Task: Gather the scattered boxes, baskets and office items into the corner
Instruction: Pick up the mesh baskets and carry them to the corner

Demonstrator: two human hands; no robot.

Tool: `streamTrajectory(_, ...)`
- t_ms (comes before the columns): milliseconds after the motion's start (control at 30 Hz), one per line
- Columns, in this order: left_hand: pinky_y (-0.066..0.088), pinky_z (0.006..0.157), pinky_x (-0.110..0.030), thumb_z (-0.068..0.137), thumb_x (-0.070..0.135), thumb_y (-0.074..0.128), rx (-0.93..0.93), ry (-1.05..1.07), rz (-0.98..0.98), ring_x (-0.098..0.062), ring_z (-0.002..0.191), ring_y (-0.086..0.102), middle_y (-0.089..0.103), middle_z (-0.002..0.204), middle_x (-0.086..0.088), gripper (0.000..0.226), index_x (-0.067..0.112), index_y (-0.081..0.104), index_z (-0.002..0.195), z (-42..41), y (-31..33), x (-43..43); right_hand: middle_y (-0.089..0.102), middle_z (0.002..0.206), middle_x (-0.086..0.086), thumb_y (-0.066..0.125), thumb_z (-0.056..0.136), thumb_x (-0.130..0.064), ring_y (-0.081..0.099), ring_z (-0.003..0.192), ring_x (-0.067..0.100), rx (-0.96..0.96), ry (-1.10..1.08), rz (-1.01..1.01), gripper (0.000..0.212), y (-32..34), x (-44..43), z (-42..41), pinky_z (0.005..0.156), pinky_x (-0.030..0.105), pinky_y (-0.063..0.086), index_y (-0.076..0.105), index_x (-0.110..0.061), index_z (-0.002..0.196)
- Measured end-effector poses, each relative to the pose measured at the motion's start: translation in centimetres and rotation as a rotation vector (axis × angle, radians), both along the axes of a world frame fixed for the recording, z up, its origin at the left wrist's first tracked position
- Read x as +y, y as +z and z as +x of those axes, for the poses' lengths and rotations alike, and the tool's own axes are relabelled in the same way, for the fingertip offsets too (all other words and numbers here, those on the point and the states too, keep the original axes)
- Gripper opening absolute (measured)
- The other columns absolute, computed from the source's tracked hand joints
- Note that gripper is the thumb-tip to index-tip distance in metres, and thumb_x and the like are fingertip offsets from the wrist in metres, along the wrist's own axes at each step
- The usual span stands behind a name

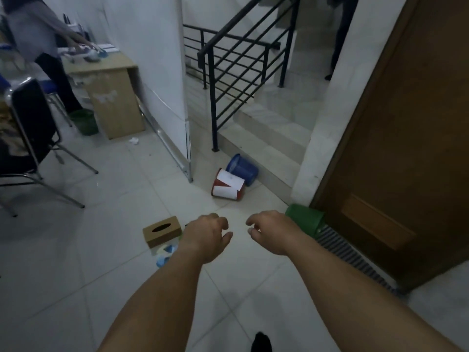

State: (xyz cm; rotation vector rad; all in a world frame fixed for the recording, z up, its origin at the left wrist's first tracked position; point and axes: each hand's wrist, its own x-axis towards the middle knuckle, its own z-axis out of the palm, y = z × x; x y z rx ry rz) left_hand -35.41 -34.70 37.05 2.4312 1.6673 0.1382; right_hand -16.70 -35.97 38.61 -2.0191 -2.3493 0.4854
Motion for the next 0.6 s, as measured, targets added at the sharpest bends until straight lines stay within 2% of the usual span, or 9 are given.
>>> streamTrajectory(333,0.051,0.087,-0.035,0.096,0.047,0.046,-0.027,0.106,-0.106,-0.016,0.101,0.057,0.061,0.118,0.001,0.039,0.023,0.058,0.124,4.3,-2.1,21.0,0.06,0.129,0.0,0.049,0.097,-0.036,0.058,0.109,0.018,0.008,0.015,-0.105,0.038,-1.4,22.9,4.2,0.094,0.035,0.049,0.053,-0.027,0.134)
streamTrajectory(600,0.041,0.075,-0.023,0.095,0.045,0.05,-0.062,0.117,-0.151,-0.014,0.097,0.059,0.063,0.114,0.003,0.035,0.024,0.061,0.119,3.3,-6.9,40.4,0.063,0.126,0.003,0.051,0.097,-0.033,0.061,0.105,0.021,0.053,0.003,-0.159,0.037,-5.8,42.1,2.4,0.092,0.035,0.051,0.057,-0.023,0.132)
